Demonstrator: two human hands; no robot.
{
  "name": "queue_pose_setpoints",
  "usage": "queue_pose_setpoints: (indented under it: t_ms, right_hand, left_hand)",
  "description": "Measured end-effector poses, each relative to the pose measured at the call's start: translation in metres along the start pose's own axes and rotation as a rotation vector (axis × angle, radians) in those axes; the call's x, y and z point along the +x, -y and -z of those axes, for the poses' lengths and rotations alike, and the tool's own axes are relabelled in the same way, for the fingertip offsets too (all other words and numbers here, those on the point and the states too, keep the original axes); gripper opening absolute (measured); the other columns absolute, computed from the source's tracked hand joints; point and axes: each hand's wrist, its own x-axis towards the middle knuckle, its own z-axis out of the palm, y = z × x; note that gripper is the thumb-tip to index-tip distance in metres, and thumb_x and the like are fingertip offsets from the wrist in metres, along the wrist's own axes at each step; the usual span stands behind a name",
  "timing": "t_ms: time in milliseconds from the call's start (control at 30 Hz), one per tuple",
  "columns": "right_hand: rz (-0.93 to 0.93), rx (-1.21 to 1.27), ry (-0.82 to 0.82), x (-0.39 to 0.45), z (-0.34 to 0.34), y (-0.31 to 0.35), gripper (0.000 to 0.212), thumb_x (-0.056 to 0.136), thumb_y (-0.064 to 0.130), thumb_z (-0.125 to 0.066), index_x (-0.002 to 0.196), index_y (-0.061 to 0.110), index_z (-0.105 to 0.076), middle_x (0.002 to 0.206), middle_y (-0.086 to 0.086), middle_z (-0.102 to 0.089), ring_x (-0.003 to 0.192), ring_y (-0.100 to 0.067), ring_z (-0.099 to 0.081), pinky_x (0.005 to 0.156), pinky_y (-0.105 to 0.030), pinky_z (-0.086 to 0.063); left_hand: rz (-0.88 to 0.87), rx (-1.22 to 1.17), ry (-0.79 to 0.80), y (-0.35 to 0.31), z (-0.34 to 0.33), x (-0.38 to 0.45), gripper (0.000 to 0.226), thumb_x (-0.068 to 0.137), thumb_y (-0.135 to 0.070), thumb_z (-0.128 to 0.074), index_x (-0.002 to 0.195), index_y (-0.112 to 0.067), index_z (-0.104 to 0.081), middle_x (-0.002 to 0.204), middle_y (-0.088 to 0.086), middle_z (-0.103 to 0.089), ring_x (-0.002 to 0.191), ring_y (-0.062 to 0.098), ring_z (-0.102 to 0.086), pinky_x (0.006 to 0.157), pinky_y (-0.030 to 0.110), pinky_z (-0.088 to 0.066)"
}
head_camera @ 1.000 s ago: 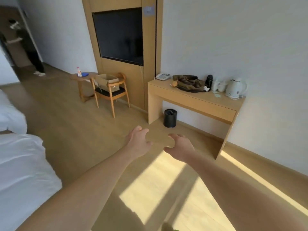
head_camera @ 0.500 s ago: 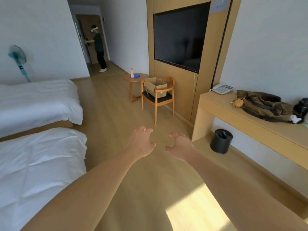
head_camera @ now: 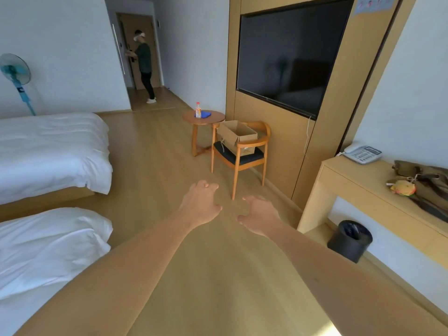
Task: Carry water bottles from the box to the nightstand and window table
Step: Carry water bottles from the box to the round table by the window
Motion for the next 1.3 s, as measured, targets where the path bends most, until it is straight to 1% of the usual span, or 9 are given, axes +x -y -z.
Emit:
queue_pose_setpoints:
  t_ms: [200,433,600,700,833,933,1067,1200,1300]
  right_hand:
    - [-0.032,0.009,-0.008,0.139,0.013,0.041,0.073,0.087,0.042,-0.068,0.153,0.028,-0.041,0.145,-0.007,-0.050,0.132,-0.031,-0.049,0.099,-0.044,-0.047]
    - [-0.030,-0.003,0.033,0.282,0.004,0.061,0.074,0.089,0.041,-0.068,0.155,0.026,-0.039,0.149,-0.008,-0.047,0.137,-0.033,-0.045,0.105,-0.047,-0.047]
    - [0.009,0.018,0.003,0.410,-0.003,0.064,0.074,0.086,0.041,-0.070,0.153,0.027,-0.041,0.147,-0.009,-0.049,0.136,-0.034,-0.046,0.105,-0.049,-0.047]
    - [0.016,0.053,0.006,0.494,0.002,0.057,0.071,0.086,0.041,-0.069,0.150,0.028,-0.042,0.144,-0.008,-0.049,0.135,-0.035,-0.045,0.104,-0.052,-0.048]
    - [0.002,0.053,0.043,0.598,0.019,0.049,0.066,0.086,0.045,-0.068,0.145,0.028,-0.044,0.135,-0.006,-0.051,0.126,-0.032,-0.050,0.097,-0.051,-0.052]
    - [-0.020,0.028,0.043,0.669,0.034,0.049,0.071,0.086,0.048,-0.069,0.149,0.029,-0.042,0.137,-0.007,-0.051,0.129,-0.033,-0.047,0.101,-0.052,-0.049]
    - [-0.039,0.028,0.049,0.749,0.037,0.050,0.076,0.086,0.051,-0.069,0.152,0.028,-0.039,0.141,-0.007,-0.050,0.131,-0.033,-0.046,0.102,-0.050,-0.048]
    - [-0.071,-0.001,0.064,0.830,0.031,0.052,0.075,0.086,0.051,-0.068,0.152,0.030,-0.040,0.137,-0.005,-0.053,0.128,-0.031,-0.049,0.099,-0.045,-0.049]
    - [-0.095,0.002,0.076,0.895,0.023,0.054,0.061,0.084,0.047,-0.067,0.140,0.031,-0.049,0.126,-0.005,-0.055,0.123,-0.032,-0.052,0.097,-0.045,-0.050]
  left_hand:
    - [-0.003,-0.020,0.025,0.052,0.022,0.135,0.068,0.093,-0.038,-0.072,0.152,-0.018,-0.046,0.147,0.012,-0.049,0.135,0.031,-0.046,0.109,0.047,-0.047]
    - [-0.021,-0.008,0.065,0.099,0.011,0.269,0.066,0.093,-0.039,-0.071,0.151,-0.019,-0.046,0.148,0.013,-0.048,0.135,0.031,-0.044,0.108,0.049,-0.047]
    - [-0.029,0.022,0.073,0.127,-0.007,0.386,0.069,0.094,-0.037,-0.069,0.155,-0.019,-0.041,0.150,0.013,-0.045,0.138,0.032,-0.041,0.110,0.049,-0.045]
    - [-0.035,0.030,0.087,0.138,-0.015,0.470,0.064,0.094,-0.034,-0.067,0.151,-0.016,-0.045,0.146,0.014,-0.046,0.135,0.034,-0.042,0.110,0.049,-0.044]
    - [-0.020,0.020,0.120,0.146,-0.019,0.575,0.062,0.093,-0.034,-0.068,0.147,-0.015,-0.048,0.142,0.014,-0.048,0.132,0.034,-0.043,0.109,0.048,-0.044]
    - [-0.022,-0.003,0.127,0.153,-0.022,0.644,0.065,0.092,-0.034,-0.068,0.150,-0.016,-0.045,0.144,0.016,-0.046,0.135,0.036,-0.041,0.109,0.048,-0.044]
    - [-0.024,-0.023,0.142,0.172,-0.031,0.725,0.067,0.092,-0.036,-0.069,0.151,-0.016,-0.045,0.147,0.017,-0.045,0.137,0.036,-0.040,0.110,0.049,-0.043]
    - [-0.054,-0.047,0.148,0.197,-0.047,0.810,0.062,0.091,-0.034,-0.069,0.146,-0.017,-0.049,0.142,0.015,-0.049,0.134,0.036,-0.043,0.108,0.049,-0.045]
    - [-0.091,-0.054,0.157,0.220,-0.065,0.877,0.057,0.089,-0.033,-0.071,0.140,-0.017,-0.053,0.134,0.013,-0.053,0.130,0.035,-0.046,0.105,0.049,-0.047]
